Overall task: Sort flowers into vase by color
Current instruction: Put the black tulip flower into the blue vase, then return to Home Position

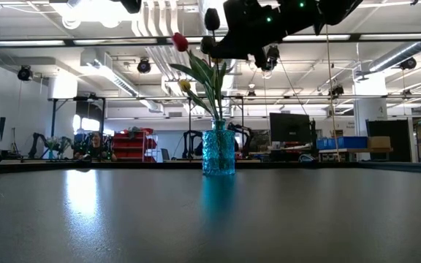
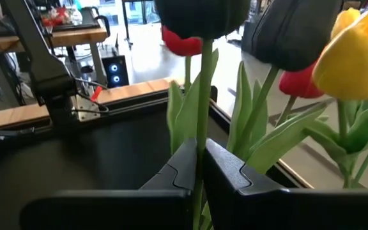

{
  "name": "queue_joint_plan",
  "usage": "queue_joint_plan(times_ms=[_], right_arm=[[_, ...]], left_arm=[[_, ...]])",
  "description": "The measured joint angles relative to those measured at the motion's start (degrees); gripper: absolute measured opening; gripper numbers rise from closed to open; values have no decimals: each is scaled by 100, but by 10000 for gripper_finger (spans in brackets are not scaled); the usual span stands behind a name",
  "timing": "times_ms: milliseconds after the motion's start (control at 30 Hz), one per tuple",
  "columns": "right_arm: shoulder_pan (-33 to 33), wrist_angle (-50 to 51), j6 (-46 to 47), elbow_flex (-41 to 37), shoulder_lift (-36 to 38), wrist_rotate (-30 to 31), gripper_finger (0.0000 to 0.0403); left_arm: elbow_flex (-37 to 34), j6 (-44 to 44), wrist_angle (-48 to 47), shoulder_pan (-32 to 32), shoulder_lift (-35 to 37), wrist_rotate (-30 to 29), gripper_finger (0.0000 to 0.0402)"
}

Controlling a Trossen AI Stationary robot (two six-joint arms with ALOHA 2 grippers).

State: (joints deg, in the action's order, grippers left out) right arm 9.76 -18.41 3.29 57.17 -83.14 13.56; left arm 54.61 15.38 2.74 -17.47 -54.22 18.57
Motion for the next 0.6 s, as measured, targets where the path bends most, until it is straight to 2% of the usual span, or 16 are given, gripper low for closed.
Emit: queue_joint_plan(times_ms=[200, 433, 600], right_arm=[[-38, -25, -9, 11, -23, 1, 51], [-103, 42, 147, 20, 124, -2, 124], [-125, 582, 304, 107, 331, -48, 156]], left_arm=[[0, 20, 0, 0, 0, 0, 87], [0, 20, 2, 0, 0, 0, 87], [0, 20, -1, 0, 0, 0, 79]])
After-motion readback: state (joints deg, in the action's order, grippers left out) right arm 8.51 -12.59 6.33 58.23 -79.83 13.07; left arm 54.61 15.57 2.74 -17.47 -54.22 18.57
